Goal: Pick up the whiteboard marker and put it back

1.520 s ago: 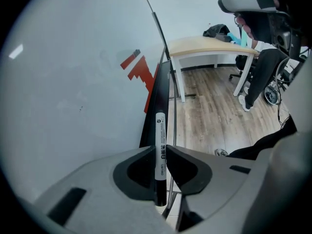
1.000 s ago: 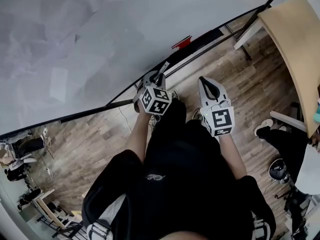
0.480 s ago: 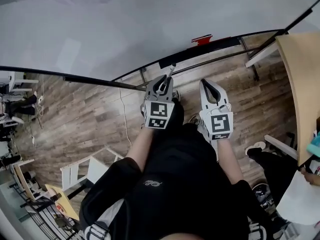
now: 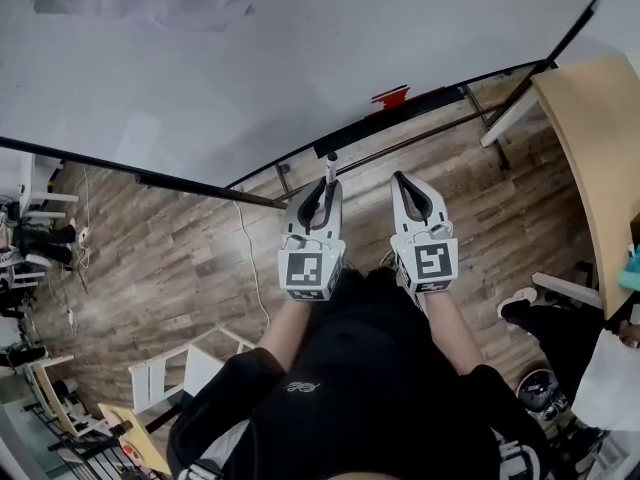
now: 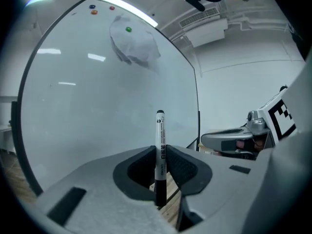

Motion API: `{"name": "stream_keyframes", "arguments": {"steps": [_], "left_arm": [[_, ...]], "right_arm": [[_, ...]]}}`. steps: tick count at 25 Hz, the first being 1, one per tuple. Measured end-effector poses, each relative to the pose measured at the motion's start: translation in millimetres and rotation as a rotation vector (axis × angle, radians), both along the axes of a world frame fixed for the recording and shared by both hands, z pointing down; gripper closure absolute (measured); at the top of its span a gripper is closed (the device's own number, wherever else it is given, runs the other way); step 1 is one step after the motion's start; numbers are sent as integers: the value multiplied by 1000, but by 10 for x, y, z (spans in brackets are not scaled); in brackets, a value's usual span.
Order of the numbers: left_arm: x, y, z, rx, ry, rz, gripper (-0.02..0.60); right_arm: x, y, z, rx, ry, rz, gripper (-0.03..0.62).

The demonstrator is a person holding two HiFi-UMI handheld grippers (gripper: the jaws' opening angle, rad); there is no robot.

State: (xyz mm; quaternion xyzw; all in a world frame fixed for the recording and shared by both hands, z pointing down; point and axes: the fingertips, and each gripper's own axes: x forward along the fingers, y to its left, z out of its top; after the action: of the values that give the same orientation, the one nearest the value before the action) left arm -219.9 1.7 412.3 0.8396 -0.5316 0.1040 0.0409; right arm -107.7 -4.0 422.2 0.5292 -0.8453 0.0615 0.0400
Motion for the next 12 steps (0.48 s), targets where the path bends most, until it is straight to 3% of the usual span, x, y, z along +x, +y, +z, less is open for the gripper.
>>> {"name": "stream_keyframes", "arguments": {"steps": [8,12], "left_arm": [[9,128,-190,58,39,98,514],[21,200,-170,49,60,148,514]], "right_arm": [[30,247,-138,-5,42,116,592],[28,365,-196,-4,52,168,591]]}}
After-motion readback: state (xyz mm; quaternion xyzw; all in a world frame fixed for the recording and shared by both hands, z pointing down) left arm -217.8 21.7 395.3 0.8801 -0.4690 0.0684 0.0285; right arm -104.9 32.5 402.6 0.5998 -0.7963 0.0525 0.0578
